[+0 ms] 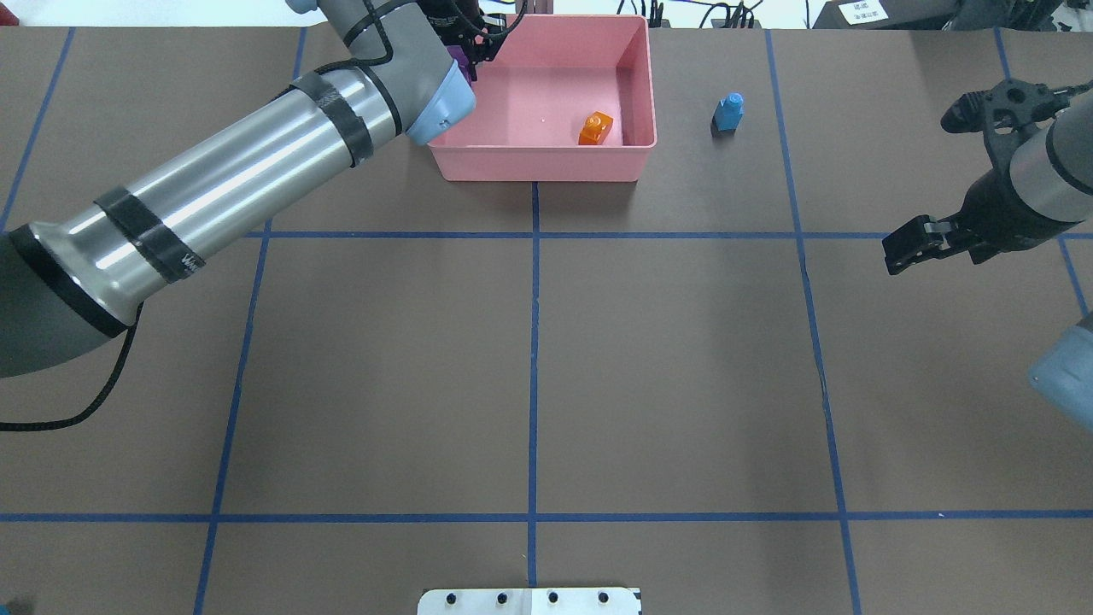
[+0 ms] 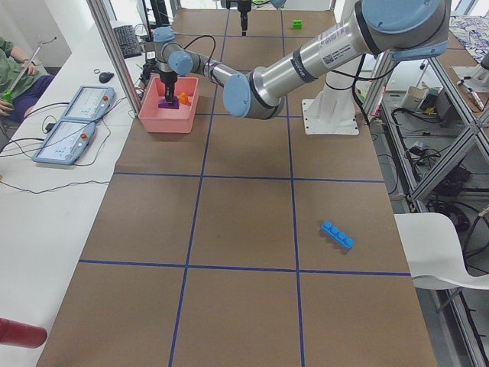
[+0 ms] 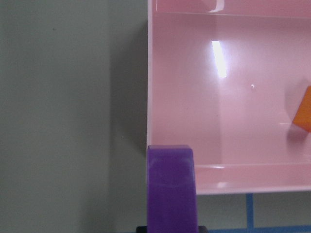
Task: Put all blocks into box
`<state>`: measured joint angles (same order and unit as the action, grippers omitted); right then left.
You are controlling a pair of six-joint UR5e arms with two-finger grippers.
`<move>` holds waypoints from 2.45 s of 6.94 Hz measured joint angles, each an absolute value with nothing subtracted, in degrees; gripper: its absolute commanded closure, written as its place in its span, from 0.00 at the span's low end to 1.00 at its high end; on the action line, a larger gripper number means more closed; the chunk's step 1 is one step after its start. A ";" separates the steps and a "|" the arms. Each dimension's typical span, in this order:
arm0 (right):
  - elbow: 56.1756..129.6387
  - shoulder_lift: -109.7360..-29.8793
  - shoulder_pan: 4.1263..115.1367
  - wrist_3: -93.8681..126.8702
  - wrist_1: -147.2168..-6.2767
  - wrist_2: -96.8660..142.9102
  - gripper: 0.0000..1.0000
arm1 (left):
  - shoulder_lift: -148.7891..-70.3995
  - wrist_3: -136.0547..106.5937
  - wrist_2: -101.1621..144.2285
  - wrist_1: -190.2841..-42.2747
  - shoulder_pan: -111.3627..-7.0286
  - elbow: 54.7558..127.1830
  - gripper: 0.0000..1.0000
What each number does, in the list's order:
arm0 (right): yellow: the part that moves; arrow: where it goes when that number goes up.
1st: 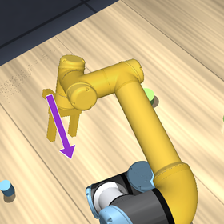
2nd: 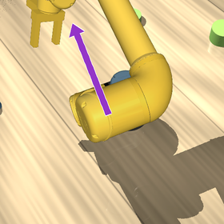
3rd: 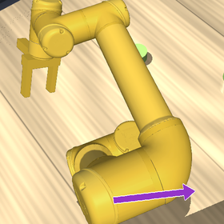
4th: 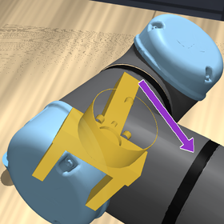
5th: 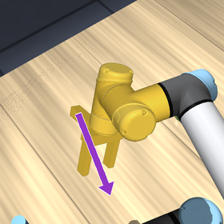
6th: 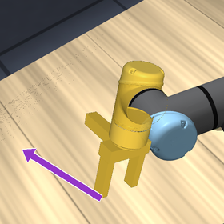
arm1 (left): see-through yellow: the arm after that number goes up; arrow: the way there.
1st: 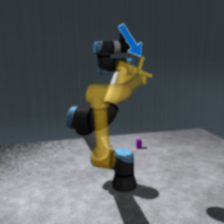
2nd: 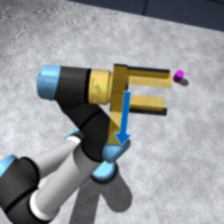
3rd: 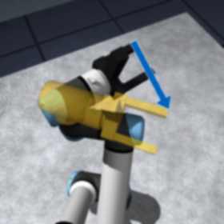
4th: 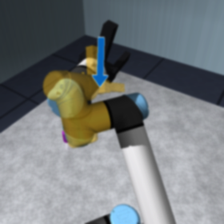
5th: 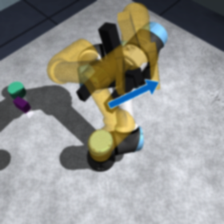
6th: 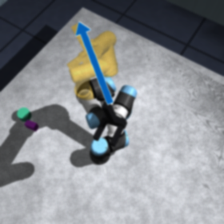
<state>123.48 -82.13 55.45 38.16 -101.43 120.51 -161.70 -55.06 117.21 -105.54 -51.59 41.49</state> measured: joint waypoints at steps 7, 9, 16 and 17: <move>118.75 -77.07 56.05 38.14 -101.44 120.52 0.00 | -162.27 -51.00 117.05 -108.60 -50.08 41.82 0.00; 110.51 -69.06 57.36 38.13 -101.49 120.63 0.00 | -155.65 -48.83 118.79 -97.68 -51.42 57.88 0.00; 63.83 -47.47 59.36 38.82 -70.94 120.51 0.01 | -102.44 -13.24 131.22 -91.68 -65.79 107.20 0.00; 58.06 -45.26 59.13 39.94 -65.48 120.32 0.01 | -99.23 -11.13 132.84 -91.76 -67.10 109.42 0.00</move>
